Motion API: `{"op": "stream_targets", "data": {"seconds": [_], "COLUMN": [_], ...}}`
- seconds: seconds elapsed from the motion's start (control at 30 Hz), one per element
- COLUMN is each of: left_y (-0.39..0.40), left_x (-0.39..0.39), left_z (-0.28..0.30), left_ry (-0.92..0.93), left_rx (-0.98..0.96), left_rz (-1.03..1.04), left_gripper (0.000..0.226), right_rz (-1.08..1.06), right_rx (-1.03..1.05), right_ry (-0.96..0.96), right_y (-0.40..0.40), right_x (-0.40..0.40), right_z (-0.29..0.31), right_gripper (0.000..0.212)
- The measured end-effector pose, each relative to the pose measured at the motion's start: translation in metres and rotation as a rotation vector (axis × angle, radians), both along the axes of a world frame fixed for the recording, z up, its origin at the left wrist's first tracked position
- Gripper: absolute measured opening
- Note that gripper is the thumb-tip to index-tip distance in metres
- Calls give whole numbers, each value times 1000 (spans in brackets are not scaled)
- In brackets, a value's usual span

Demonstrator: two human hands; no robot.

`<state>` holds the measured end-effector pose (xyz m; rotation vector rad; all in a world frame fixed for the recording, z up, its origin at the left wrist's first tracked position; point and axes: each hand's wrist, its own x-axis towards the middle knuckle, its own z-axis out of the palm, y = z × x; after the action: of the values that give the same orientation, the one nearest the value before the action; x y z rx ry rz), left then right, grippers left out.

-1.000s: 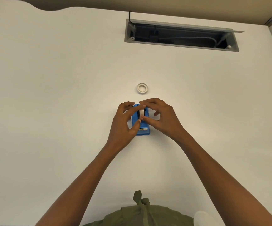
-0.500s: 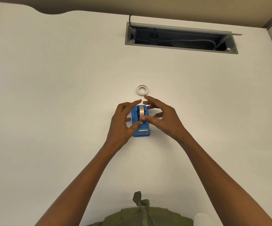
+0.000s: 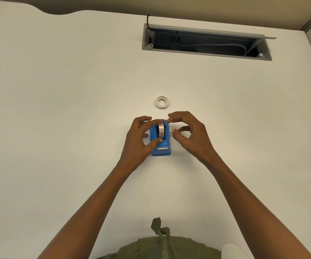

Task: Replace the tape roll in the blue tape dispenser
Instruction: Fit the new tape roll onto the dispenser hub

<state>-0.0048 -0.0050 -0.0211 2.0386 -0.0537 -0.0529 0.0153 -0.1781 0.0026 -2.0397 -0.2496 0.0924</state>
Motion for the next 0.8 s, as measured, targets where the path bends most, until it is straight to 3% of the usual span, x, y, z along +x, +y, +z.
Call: {"op": "stream_targets", "data": {"seconds": [0.8], "left_y": [-2], "left_x": [0], "left_z": [7], "left_ry": [-17], "left_rx": [-89], "left_rz": [39], "left_gripper": [47], "right_rz": [78], "right_rx": [-149], "right_ry": [48], "right_y": [5], "right_x": [8], "right_z": [-9], "right_gripper": [38]}}
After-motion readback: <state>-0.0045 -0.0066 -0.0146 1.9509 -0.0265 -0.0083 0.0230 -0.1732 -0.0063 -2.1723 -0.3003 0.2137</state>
